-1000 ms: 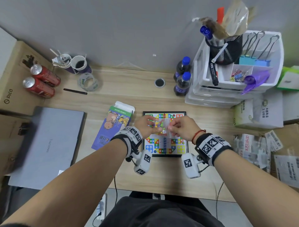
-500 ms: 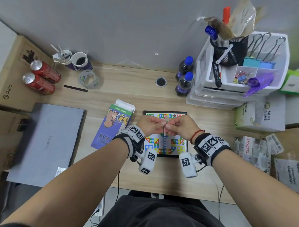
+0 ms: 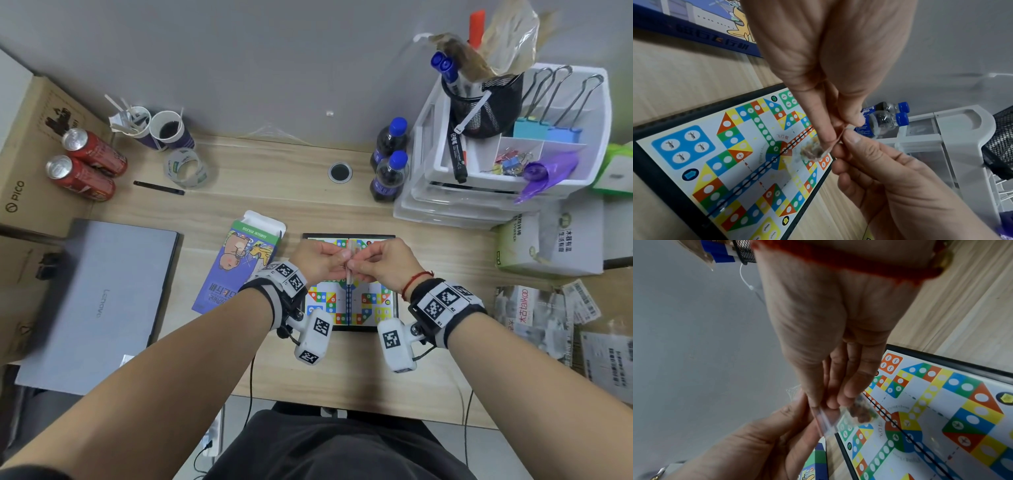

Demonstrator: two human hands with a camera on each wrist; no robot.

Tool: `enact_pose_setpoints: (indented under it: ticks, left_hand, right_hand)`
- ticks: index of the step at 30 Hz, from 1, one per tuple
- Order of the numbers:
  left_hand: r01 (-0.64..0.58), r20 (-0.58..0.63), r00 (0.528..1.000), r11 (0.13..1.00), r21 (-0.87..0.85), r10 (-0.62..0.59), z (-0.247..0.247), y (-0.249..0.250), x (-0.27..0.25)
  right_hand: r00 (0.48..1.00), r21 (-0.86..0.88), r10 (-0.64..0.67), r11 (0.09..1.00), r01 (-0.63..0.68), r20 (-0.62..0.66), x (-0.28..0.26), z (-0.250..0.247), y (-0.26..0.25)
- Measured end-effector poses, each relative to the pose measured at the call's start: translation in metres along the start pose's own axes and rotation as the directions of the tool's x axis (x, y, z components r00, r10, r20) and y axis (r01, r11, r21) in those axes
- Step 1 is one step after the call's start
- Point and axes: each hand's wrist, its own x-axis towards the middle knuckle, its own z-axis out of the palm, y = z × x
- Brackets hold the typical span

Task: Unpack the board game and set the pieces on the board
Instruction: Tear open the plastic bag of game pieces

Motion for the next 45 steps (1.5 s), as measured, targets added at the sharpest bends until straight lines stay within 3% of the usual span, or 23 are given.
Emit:
enact_pose_setpoints:
  ticks: [11,29,45]
  left_hand:
    - [-0.009,-0.083,0.996,0.997,0.070,0.015,-0.005,0.003,-0.001]
    - [-0.047,-0.071,0.997,0.998,-0.032,0.045,-0.015,0.000,0.002]
    - [-0.094,-0.055,0.994,0.991,0.091,0.099,-0.013,0.003,0.006]
  right_hand:
    - [1.000,0.016,0.000,1.000,0.000,-0.018,0.006,0.003,0.005]
    - [0.988,0.097,-0.046,0.995,0.032,0.148,0.005,0.005,-0.006]
    - [0.989,0.062,-0.059,0.997,0.051,0.139,0.009,0.006,0.000]
